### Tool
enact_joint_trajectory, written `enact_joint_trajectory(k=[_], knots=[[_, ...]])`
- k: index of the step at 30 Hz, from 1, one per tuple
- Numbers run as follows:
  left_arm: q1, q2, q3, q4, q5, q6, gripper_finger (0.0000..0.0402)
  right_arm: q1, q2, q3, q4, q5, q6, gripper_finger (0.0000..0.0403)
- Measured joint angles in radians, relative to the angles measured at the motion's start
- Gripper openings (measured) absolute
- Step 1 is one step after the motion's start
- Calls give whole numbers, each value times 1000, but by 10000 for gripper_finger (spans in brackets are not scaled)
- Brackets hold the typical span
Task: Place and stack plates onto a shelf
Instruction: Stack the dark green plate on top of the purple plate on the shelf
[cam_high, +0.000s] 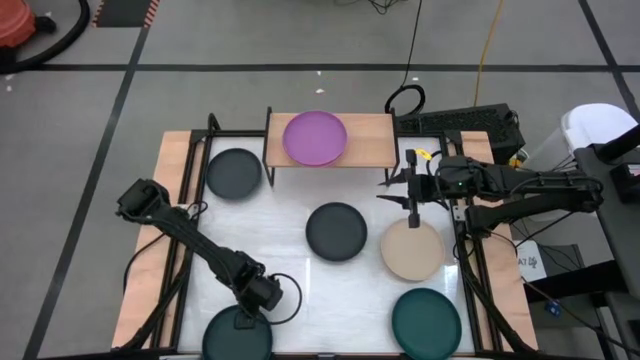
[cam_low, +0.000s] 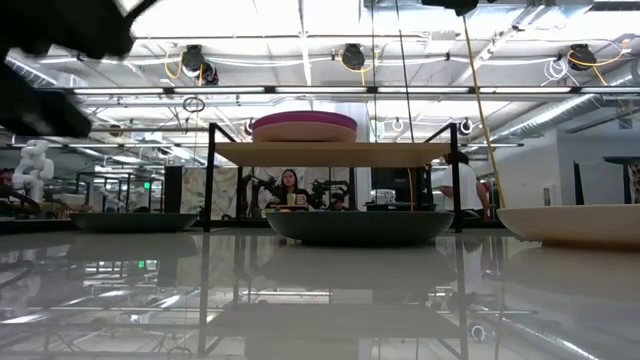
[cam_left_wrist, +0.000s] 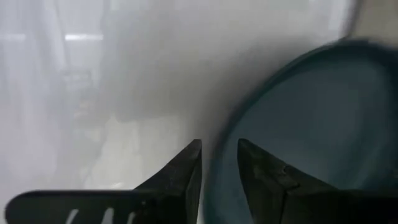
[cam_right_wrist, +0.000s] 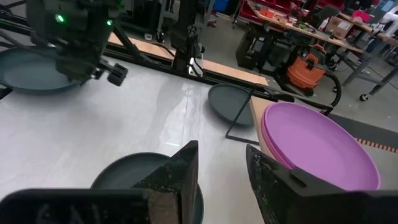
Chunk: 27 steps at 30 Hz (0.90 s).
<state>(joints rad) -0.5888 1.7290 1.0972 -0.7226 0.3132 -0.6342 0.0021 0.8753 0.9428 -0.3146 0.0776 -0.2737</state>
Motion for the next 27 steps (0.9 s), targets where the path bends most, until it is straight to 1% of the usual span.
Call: enact_joint_trajectory(k=[3, 8, 11, 14, 18, 24, 27], knots=[[0, 0, -47, 30, 10, -8, 106, 0, 0, 0, 0, 0, 0, 116], [0, 0, -129, 154, 56, -34, 106, 0, 0, 0, 0, 0, 0, 116], [0, 0, -153, 173, 54, -36, 104, 0, 0, 0, 0, 0, 1, 116], [1, -3, -161, 173, 46, -32, 80, 0, 0, 0, 2, 0, 1, 116], [16, -7, -162, 167, 71, -33, 18, 0, 0, 0, 4, -1, 19, 116], [41, -12, -161, 169, 64, -28, 10, 0, 0, 0, 4, -1, 33, 116], [67, -41, -163, 162, 12, -27, 10, 0, 0, 0, 3, -1, 35, 116]])
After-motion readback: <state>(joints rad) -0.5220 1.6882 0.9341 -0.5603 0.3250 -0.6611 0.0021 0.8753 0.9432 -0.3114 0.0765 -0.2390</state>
